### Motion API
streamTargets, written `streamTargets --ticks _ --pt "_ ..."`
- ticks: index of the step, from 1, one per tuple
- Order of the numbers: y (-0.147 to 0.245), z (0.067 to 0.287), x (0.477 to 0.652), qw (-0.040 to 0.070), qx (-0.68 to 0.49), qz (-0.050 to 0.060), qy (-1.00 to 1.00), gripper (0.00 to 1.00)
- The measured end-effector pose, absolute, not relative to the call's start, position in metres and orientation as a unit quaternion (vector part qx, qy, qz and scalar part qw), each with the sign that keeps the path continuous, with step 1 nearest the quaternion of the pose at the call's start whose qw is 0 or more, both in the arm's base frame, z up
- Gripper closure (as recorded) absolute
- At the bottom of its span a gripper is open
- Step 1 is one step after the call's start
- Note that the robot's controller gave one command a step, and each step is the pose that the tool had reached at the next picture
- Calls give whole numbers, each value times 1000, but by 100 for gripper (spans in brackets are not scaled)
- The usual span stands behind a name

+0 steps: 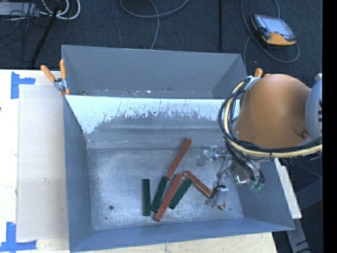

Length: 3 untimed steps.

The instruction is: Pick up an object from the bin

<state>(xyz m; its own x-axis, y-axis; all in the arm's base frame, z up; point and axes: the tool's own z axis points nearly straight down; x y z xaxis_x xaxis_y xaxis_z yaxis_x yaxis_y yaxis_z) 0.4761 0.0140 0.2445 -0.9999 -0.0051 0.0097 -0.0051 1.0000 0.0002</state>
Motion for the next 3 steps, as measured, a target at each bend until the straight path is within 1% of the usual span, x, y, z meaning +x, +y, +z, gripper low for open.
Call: streamTargets --ticks 1,2,3 --pt "-100 156 476 4 -47 1 -999 0" --pt "-94 120 470 3 -211 0 -978 0" --pt "-89 106 472 2 -258 0 -966 0"
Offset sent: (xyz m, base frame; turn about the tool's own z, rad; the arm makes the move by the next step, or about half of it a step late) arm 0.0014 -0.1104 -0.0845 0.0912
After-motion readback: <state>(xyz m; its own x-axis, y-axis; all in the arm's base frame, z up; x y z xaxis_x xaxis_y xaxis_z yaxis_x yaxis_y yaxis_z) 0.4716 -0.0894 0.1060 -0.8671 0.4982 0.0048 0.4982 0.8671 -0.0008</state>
